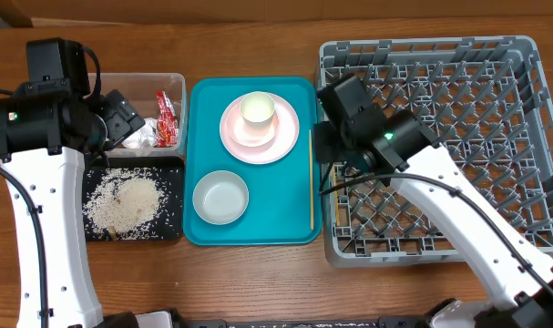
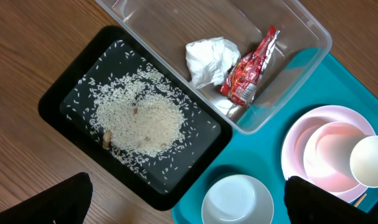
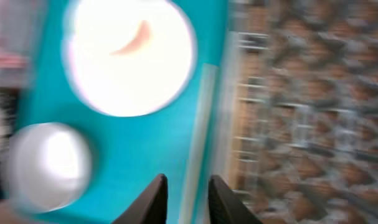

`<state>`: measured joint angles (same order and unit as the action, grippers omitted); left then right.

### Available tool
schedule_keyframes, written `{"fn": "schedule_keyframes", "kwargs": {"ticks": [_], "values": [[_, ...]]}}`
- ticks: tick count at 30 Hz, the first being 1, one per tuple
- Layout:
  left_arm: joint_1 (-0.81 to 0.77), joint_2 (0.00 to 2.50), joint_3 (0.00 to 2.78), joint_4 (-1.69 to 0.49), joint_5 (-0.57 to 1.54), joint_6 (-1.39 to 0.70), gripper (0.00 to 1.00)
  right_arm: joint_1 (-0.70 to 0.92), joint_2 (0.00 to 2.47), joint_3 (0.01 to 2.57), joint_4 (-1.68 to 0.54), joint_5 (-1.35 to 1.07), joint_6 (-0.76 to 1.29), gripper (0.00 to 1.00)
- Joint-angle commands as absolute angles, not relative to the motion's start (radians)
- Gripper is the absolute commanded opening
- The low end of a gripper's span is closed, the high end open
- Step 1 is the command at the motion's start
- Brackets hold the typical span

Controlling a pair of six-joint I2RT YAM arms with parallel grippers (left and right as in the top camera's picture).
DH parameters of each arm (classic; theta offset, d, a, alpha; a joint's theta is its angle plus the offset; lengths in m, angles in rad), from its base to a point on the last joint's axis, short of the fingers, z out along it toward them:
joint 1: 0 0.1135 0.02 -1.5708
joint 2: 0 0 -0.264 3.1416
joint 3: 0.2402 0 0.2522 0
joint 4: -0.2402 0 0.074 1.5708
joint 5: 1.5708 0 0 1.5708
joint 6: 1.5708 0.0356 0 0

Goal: Sort waste into correct bins and load items into the dishwasher
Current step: 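Lift the chopstick and insert it upright into the gray rack, then release the chopstick and move the right gripper to the second chopstick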

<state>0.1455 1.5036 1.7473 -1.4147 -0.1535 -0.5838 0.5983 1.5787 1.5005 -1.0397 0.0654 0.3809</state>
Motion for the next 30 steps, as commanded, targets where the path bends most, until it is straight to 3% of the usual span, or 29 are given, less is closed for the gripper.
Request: {"fn": "schedule_keyframes", "kwargs": {"ticks": [1, 13, 21, 24, 25, 26, 27, 30], "values": [[0.144, 1.505, 1.750, -1.414, -0.156, -0.572, 1.00, 0.666, 1.572, 1.494, -1.027, -0.090, 0.480, 0.26], [0.144, 1.505, 1.750, -1.414, -0.156, -0.572, 1.00, 0.953, 1.581, 1.319, -0.927, 0.351, 0.866, 0.26], [0.144, 1.505, 1.750, -1.414, -0.156, -0.572, 1.00, 1.033, 1.584, 1.161, -0.823, 0.505, 0.947, 0.27], [0.144, 1.505, 1.750, -1.414, -0.156, -0.572, 1.00, 1.032, 1.584, 1.143, -0.818, 0.502, 0.947, 0.43], [0.144, 1.505, 1.750, -1.414, -0.156, -0.572, 1.00, 1.032, 1.584, 1.143, -0.818, 0.499, 0.947, 0.52], [0.144, 1.505, 1.750, -1.414, -0.157, -0.572, 1.00, 1.032, 1.584, 1.143, -0.814, 0.496, 0.947, 0.67], [0.144, 1.505, 1.750, -1.414, -0.156, -0.572, 1.00, 1.032, 1.584, 1.143, -0.805, 0.495, 0.947, 0.73], [0.144, 1.505, 1.750, -1.414, -0.156, -0.572, 1.00, 1.032, 1.584, 1.143, -0.801, 0.483, 0.947, 0.73]]}}
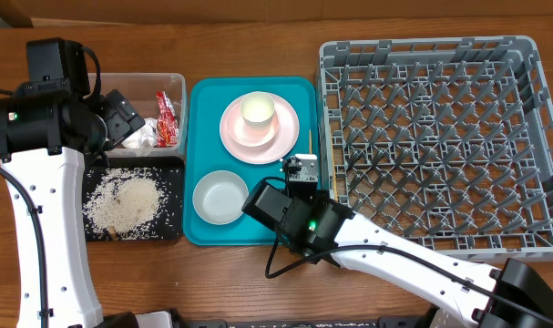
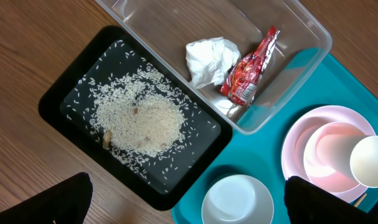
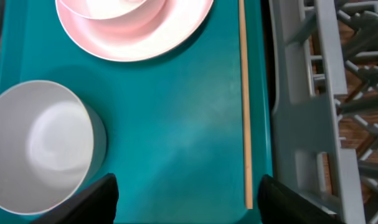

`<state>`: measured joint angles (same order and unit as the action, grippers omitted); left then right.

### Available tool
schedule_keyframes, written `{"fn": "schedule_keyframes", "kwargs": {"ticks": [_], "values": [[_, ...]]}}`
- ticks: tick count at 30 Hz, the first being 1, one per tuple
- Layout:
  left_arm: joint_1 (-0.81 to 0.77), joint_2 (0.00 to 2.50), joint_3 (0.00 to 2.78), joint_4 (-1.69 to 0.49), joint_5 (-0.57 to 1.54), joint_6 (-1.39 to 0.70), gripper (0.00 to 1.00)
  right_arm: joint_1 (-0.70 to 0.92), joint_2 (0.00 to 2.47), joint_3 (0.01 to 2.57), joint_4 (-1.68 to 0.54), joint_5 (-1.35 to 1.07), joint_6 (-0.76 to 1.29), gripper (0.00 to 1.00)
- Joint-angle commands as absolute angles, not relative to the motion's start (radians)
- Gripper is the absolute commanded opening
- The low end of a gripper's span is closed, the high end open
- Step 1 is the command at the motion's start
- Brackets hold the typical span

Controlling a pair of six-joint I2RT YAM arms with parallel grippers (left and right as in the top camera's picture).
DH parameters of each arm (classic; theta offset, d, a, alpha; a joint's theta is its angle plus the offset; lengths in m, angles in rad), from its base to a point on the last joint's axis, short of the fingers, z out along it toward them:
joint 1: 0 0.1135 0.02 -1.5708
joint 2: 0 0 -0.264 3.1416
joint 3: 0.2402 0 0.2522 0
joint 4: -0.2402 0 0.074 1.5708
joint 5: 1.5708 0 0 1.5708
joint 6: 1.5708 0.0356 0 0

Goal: Sort waste into correct bins and load items into the dishwasher
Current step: 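Release the chopstick and move the right gripper to the second chopstick, then lower the right gripper and close it on the second chopstick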

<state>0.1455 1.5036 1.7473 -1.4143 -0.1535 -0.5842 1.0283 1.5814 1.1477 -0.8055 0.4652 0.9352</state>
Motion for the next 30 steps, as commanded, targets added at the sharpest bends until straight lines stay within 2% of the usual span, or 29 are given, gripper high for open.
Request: {"fn": "schedule_keyframes", "kwargs": {"ticks": [1, 2, 3, 4, 6, 9, 20, 30], "values": [[0.144, 1.505, 1.750, -1.414, -0.156, -0.572, 1.00, 1.032, 1.584, 1.143, -0.801, 0.471, 0.945, 0.70], [0.144, 1.505, 1.750, -1.414, -0.156, -0.572, 1.00, 1.032, 1.584, 1.143, -0.802, 0.466, 0.937, 0.55], [0.144, 1.505, 1.750, -1.414, -0.157, -0.572, 1.00, 1.032, 1.584, 1.143, -0.805, 0.466, 0.936, 0.46], [0.143, 1.505, 1.750, -1.414, -0.156, -0.572, 1.00, 1.032, 1.584, 1.143, -0.809, 0.467, 0.936, 0.33], [0.144, 1.505, 1.750, -1.414, -0.156, -0.572, 1.00, 1.032, 1.584, 1.143, -0.813, 0.467, 0.936, 0.25], [0.144, 1.505, 1.750, -1.414, -0.156, -0.572, 1.00, 1.032, 1.584, 1.139, -0.812, 0.471, 0.936, 0.29], [0.144, 1.505, 1.750, -1.414, -0.156, -0.572, 1.00, 1.032, 1.603, 1.091, -0.786, 0.492, 0.937, 0.29], [0.143, 1.505, 1.750, -1.414, -0.156, -0.572, 1.00, 1.032, 1.726, 1.085, -0.737, 0.524, 0.937, 0.29]]}}
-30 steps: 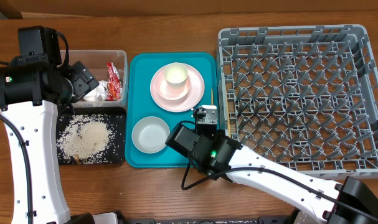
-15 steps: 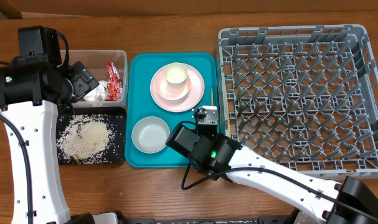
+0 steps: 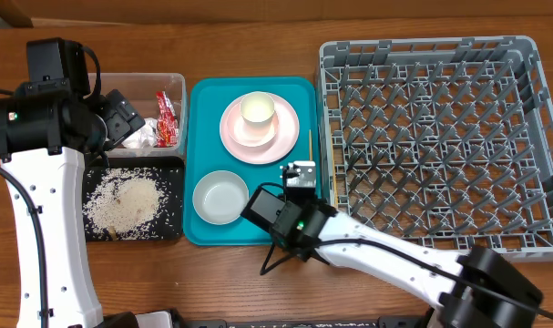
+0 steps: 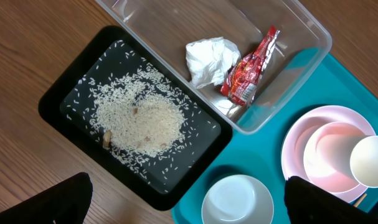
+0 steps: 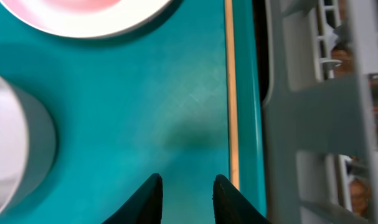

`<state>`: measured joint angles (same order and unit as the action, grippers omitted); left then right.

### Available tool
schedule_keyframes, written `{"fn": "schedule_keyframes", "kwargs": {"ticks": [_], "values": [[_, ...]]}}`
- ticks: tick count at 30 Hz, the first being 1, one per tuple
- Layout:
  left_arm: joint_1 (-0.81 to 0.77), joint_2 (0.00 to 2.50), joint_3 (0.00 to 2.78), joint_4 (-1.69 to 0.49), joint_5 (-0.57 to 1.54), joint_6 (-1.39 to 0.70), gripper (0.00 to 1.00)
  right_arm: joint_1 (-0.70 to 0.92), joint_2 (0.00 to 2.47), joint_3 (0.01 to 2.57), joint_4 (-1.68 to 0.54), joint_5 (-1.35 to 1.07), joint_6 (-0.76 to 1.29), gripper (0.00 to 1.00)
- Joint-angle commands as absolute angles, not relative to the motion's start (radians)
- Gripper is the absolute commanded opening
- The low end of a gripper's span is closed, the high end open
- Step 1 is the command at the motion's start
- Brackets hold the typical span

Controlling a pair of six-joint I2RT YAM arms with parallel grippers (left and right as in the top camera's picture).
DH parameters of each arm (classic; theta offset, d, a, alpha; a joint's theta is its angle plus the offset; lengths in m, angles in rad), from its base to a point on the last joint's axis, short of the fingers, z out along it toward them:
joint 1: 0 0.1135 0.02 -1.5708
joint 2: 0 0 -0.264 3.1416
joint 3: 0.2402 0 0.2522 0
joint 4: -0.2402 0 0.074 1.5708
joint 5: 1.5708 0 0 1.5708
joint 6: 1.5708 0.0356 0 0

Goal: Sort waste into correct bins and load items into the dishwasher
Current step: 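Lower the right gripper and close it on the second chopstick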

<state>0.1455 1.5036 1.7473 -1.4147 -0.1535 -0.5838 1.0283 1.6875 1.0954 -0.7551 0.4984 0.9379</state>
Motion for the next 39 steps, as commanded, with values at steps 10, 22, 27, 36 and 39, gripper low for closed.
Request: {"fn": "schedule_keyframes", "kwargs": {"ticks": [10, 22, 27, 36, 39], "values": [[0.144, 1.505, 1.750, -1.414, -0.156, -0.572, 1.00, 1.030, 1.742, 1.084, -0.739, 0.570, 0.974, 0.28], [0.144, 1.505, 1.750, -1.414, -0.156, -0.572, 1.00, 1.024, 1.747, 1.046, -0.703, 0.588, 0.973, 0.30], [0.144, 1.505, 1.750, -1.414, -0.156, -0.572, 1.00, 1.024, 1.763, 1.046, -0.685, 0.587, 0.973, 0.33], [0.144, 1.505, 1.750, -1.414, -0.156, -0.572, 1.00, 1.019, 1.790, 1.046, -0.674, 0.598, 0.974, 0.34], [0.144, 1.505, 1.750, -1.414, -0.156, -0.572, 1.00, 1.019, 1.790, 1.046, -0.661, 0.598, 0.974, 0.34]]}}
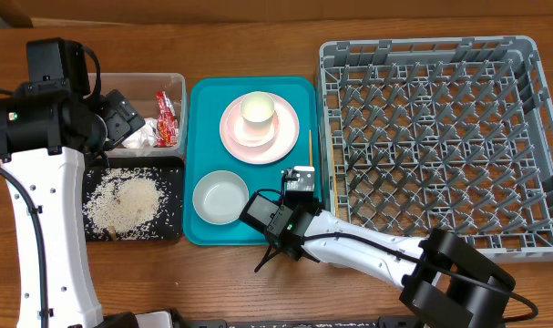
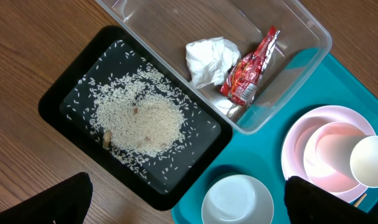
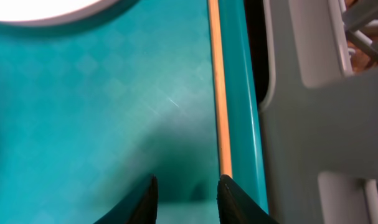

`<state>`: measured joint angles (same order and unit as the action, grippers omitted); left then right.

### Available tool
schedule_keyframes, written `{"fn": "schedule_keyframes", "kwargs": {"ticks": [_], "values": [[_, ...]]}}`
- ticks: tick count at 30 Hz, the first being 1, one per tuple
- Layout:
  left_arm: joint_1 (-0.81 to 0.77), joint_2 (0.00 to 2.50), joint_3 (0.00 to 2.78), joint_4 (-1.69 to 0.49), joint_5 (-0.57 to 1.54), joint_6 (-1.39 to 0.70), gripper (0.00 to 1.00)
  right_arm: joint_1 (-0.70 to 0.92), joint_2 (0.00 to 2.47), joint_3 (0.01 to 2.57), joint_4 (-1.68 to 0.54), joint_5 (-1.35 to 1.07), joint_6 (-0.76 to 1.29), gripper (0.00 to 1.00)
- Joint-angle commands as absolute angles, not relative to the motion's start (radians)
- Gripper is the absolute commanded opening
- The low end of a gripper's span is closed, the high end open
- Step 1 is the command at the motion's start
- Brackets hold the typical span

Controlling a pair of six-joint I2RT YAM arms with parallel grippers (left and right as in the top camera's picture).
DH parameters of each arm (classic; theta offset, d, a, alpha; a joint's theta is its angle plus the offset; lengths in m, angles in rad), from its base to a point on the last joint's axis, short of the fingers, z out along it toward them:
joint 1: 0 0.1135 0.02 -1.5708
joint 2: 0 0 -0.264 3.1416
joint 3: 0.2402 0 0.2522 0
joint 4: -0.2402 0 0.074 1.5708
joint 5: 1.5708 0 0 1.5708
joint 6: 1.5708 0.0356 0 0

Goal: Sort waste into correct bins and load items into the dishwasher
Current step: 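Lower the right gripper and close it on the second chopstick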

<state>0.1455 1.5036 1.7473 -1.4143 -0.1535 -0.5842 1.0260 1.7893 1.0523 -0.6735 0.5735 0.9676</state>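
Note:
A thin wooden chopstick [image 3: 218,93] lies along the right edge of the teal tray [image 3: 83,93], next to the grey dish rack [image 3: 313,93]. My right gripper [image 3: 187,182] is low over the tray, open with a narrow gap and nothing between the fingers. The chopstick's near end sits at the right fingertip [image 3: 227,190]. From overhead the chopstick [image 1: 311,150] runs beside the pink plate [image 1: 287,137] with a cup [image 1: 258,109]. A white bowl [image 1: 220,197] stands at the tray's front. My left gripper [image 2: 187,180] hangs wide open, high over the bins.
A clear bin [image 1: 139,87] holds a red wrapper [image 2: 251,65] and crumpled tissue [image 2: 207,59]. In front of it a black tray [image 1: 130,200] carries loose rice. The dish rack [image 1: 440,137] fills the right side of the table. My right arm [image 1: 349,241] reaches in from the front.
My right gripper has come lower and closer to the tray, and the chopstick's near end is now at its right fingertip. The left arm has not moved.
The right arm was first at the rack's left edge, its view blurred. Then it was at the tray's front right, jaws wide open above the tray. Then the jaws were narrower and lower beside the chopstick, and now lower still. The left gripper stayed put.

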Motion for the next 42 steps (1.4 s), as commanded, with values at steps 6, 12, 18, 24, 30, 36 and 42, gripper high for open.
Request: {"fn": "schedule_keyframes", "kwargs": {"ticks": [6, 12, 18, 24, 30, 36, 42], "values": [[0.144, 1.505, 1.750, -1.414, -0.156, -0.572, 1.00, 1.019, 1.794, 1.046, -0.648, 0.615, 0.973, 0.35], [0.144, 1.505, 1.750, -1.414, -0.156, -0.572, 1.00, 1.001, 1.798, 1.046, -0.648, 0.628, 0.973, 0.37], [0.144, 1.505, 1.750, -1.414, -0.156, -0.572, 1.00, 0.986, 1.798, 1.046, -0.643, 0.627, 0.973, 0.38], [0.144, 1.505, 1.750, -1.414, -0.156, -0.572, 1.00, 0.986, 1.798, 1.046, -0.627, 0.627, 0.969, 0.38], [0.144, 1.505, 1.750, -1.414, -0.156, -0.572, 1.00, 0.985, 1.817, 1.046, -0.617, 0.628, 0.969, 0.38], [0.144, 1.505, 1.750, -1.414, -0.156, -0.572, 1.00, 0.961, 1.850, 1.046, -0.621, 0.627, 0.970, 0.38], [0.144, 1.505, 1.750, -1.414, -0.156, -0.572, 1.00, 0.954, 1.863, 1.046, -0.616, 0.589, 0.970, 0.38]]}}
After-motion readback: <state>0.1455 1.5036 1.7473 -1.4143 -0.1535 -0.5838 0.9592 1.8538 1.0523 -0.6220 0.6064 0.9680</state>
